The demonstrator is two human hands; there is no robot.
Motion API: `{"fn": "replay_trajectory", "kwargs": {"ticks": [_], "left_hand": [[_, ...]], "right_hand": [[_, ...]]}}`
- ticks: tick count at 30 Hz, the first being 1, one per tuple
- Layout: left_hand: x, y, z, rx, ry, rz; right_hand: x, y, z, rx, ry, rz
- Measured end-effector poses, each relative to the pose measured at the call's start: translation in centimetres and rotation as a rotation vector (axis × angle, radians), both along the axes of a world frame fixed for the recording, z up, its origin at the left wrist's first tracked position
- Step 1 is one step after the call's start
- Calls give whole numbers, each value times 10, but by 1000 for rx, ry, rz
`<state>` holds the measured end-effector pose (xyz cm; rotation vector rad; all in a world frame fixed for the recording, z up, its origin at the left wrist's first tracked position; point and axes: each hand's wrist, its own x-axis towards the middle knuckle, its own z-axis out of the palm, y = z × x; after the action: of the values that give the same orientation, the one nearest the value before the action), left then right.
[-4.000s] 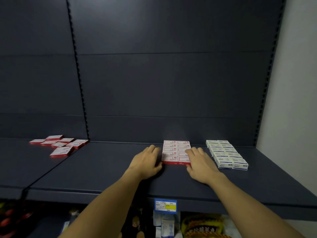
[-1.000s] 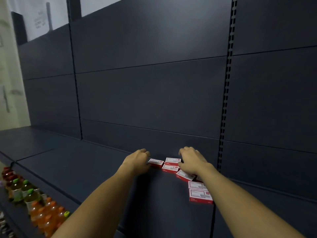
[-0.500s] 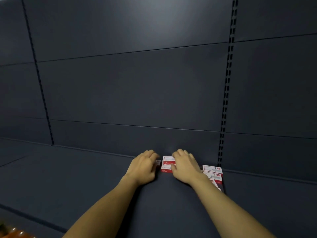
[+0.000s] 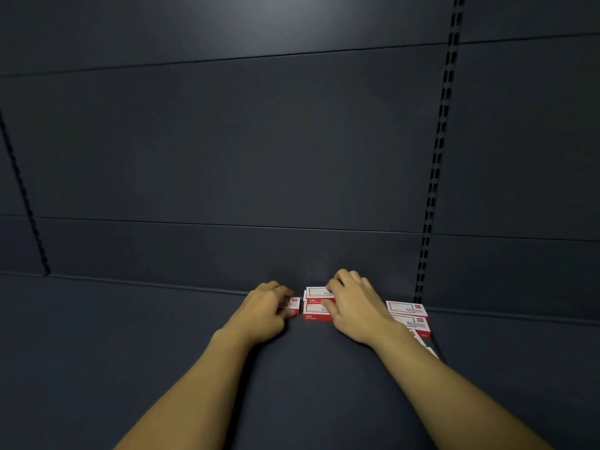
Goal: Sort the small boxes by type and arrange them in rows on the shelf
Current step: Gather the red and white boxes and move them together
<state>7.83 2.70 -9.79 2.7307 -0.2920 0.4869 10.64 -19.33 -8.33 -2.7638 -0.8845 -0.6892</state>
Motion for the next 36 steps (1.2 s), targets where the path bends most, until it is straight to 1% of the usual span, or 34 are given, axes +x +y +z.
{"fn": "replay_trajectory", "kwargs": {"ticks": [6, 11, 14, 19, 22, 31, 36], "left_hand": [[-1, 8, 0, -49, 80, -53], [0, 11, 0, -43, 72, -43], [-3, 11, 3, -47, 22, -32], [-9, 13, 15, -45, -193, -20], [-12, 12, 19, -29, -261, -28], [-12, 8, 16, 2, -255, -37], [-6, 5, 15, -4, -250, -49]], "right_hand": [[-2, 2, 0, 48, 32, 8], [-1, 2, 1, 98, 81, 26], [3, 2, 2, 128, 116, 32], [11, 3, 3, 169, 218, 58], [15, 4, 2, 166, 271, 59], [20, 6, -4, 146, 279, 23], [12, 11, 6, 79, 212, 8]]}}
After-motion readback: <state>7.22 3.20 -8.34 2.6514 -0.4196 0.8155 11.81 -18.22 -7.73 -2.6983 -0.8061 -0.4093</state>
